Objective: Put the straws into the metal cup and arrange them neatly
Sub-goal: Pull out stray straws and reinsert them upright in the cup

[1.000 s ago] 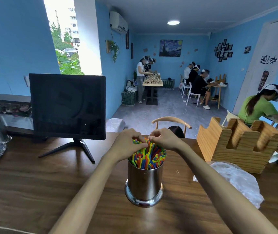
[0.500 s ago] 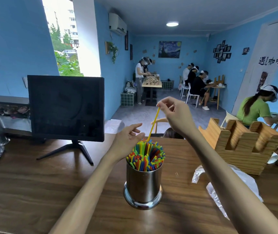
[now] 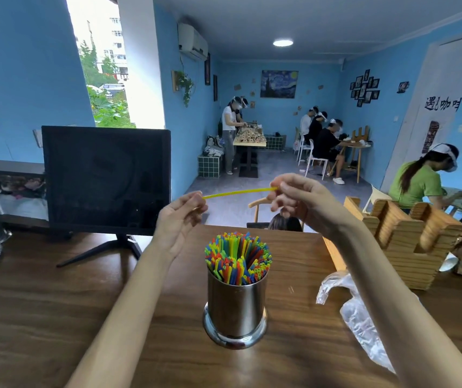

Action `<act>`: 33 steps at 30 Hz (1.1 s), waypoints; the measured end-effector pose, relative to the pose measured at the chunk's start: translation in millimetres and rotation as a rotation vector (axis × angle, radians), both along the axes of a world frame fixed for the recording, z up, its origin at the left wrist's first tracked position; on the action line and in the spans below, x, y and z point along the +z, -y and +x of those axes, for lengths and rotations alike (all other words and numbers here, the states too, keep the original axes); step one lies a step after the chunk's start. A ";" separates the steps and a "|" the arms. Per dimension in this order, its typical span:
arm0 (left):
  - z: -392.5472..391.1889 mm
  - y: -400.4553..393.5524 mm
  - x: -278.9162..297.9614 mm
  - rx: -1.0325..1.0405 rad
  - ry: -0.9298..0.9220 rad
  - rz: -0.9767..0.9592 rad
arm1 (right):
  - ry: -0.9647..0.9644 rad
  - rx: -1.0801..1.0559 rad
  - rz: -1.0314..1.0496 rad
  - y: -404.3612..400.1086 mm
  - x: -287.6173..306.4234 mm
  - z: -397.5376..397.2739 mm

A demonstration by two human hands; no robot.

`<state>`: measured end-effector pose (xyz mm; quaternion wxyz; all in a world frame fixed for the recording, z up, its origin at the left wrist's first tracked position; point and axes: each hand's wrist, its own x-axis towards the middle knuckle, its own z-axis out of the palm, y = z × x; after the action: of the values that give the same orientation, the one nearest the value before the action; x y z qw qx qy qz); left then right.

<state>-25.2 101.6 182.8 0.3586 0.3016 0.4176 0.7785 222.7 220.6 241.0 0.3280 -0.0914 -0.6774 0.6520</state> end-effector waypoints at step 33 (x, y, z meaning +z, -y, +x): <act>25.0 -15.4 -20.8 0.209 -1.030 -0.313 | 0.459 -0.458 0.650 0.3 -72.6 -41.1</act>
<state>-0.2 117.1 162.0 0.0690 0.5438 0.6776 0.4903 181.6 220.3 168.4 0.3168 -0.2734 -0.8643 0.2792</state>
